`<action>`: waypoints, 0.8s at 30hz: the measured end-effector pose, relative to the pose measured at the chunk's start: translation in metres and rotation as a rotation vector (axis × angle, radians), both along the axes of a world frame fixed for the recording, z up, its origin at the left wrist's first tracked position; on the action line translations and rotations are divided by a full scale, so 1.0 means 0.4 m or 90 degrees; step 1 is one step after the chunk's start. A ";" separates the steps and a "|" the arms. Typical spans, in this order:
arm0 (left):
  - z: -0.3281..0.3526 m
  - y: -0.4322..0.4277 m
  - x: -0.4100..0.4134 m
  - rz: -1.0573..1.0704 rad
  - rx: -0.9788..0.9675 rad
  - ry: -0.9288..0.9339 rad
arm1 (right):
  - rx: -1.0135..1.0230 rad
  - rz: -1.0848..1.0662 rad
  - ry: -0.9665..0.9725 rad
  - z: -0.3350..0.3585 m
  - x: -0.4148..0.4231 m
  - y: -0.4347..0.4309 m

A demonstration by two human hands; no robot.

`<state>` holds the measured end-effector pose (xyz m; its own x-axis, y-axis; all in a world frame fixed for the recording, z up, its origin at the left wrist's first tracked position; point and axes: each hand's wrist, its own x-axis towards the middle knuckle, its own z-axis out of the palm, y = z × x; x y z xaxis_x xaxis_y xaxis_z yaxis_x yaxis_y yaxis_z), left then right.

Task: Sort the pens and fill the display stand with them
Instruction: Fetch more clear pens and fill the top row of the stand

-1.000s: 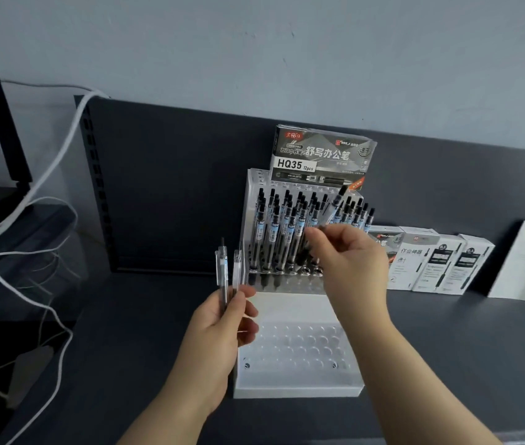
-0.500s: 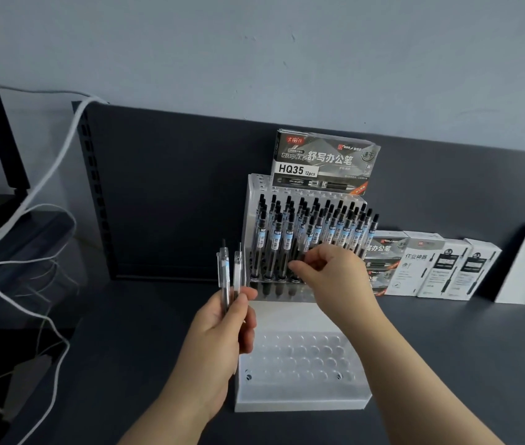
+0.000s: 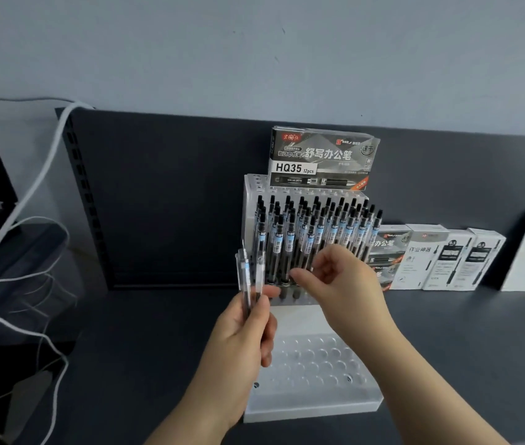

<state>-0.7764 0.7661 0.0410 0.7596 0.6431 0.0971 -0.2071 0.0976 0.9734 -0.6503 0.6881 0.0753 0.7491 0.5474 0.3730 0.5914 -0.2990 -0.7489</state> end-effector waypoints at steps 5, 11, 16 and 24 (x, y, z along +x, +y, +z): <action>-0.001 -0.021 0.011 -0.094 -0.005 0.010 | 0.011 0.230 0.214 0.003 -0.061 -0.035; -0.002 -0.035 0.018 -0.116 0.089 -0.032 | 0.088 0.264 0.317 -0.006 -0.034 -0.058; -0.003 -0.047 0.034 -0.105 0.044 -0.063 | 0.098 0.322 0.346 -0.010 -0.030 -0.079; -0.019 -0.020 0.028 0.029 0.116 -0.046 | 0.279 0.044 0.237 0.054 0.021 -0.067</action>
<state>-0.7650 0.7583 0.0335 0.7163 0.6441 0.2685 -0.2779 -0.0896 0.9564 -0.6417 0.6612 0.0967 0.8413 0.4533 0.2944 0.2719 0.1158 -0.9553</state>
